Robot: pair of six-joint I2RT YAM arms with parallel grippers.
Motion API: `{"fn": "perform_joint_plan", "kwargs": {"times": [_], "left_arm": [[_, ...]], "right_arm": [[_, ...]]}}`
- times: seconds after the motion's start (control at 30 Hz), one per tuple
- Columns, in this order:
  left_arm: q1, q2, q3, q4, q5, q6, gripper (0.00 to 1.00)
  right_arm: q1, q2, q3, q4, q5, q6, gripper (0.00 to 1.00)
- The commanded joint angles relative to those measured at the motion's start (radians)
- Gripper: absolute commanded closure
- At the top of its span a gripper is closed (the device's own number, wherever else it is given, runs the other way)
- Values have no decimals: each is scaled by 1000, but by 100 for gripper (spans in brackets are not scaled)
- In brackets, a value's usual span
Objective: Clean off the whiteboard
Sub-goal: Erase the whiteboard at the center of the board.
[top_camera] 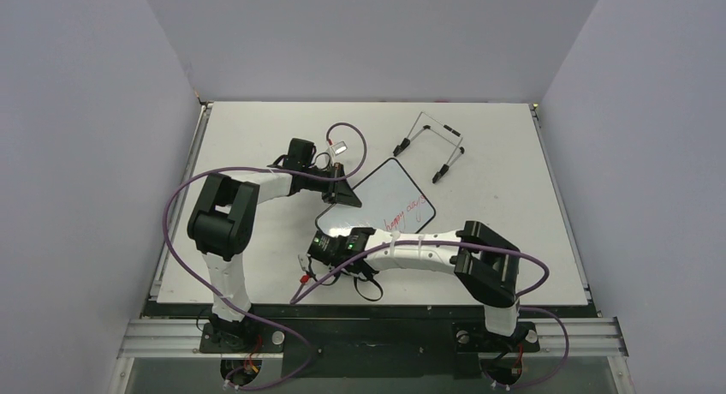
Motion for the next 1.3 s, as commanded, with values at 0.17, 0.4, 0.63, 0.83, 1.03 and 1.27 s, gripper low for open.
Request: {"fn": "perform_joint_plan", "kwargs": {"times": [0.17, 0.4, 0.63, 0.83, 1.03, 1.27], "left_arm": [[-4, -6, 28, 3, 8, 38, 100], [-4, -3, 28, 2, 6, 40, 100], [-4, -8, 25, -1, 4, 41, 100], [-5, -2, 27, -1, 3, 41, 100], [-6, -4, 26, -3, 5, 42, 100], [-6, 0, 28, -1, 5, 43, 100]], "right_arm": [[63, 7, -96, -1, -19, -49, 100], [68, 1, -168, -32, -34, -71, 100], [-10, 8, -73, 6, 8, 6, 100], [-80, -11, 4, 22, 22, 39, 100], [-25, 4, -66, 3, -15, -2, 100], [78, 4, -170, -36, -87, -78, 100]]}}
